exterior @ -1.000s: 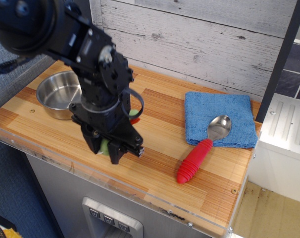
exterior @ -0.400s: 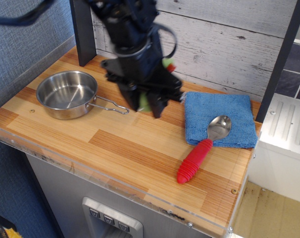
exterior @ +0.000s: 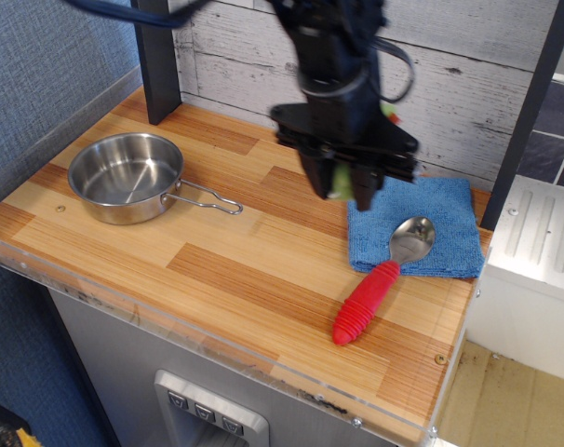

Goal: Put the green object on top of the blue cloth touching spoon

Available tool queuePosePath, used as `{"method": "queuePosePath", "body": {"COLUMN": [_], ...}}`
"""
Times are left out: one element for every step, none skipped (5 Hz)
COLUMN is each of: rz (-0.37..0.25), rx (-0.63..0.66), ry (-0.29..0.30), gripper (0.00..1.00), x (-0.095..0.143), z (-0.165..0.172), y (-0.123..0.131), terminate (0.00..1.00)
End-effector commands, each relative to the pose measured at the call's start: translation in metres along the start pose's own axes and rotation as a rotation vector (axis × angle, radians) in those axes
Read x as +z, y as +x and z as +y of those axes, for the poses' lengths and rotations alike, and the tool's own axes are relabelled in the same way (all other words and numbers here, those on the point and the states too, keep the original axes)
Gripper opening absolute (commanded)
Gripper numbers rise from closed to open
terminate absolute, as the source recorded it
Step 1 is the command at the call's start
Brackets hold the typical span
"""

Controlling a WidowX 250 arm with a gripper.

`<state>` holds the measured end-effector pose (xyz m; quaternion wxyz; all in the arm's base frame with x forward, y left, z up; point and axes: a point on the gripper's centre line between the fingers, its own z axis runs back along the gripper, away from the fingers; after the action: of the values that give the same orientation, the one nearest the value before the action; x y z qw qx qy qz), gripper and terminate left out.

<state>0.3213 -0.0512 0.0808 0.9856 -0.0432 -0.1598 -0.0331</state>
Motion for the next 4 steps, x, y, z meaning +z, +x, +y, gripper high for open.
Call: {"method": "queuePosePath", "body": {"rz": [-0.017,-0.007,0.007,0.038], "rx": [-0.031,-0.04,-0.025,0.003], "ry": [0.004,0.013,0.036,0.076], "gripper": [0.0,0.0,0.0,1.0], "x": [-0.023,-0.037,-0.048,-0.052], "z": [-0.026,-0.034,-0.031,-0.025], "y": [0.024,0.028,0.03,0.031], "terminate": [0.0,0.0,0.0,0.0]}}
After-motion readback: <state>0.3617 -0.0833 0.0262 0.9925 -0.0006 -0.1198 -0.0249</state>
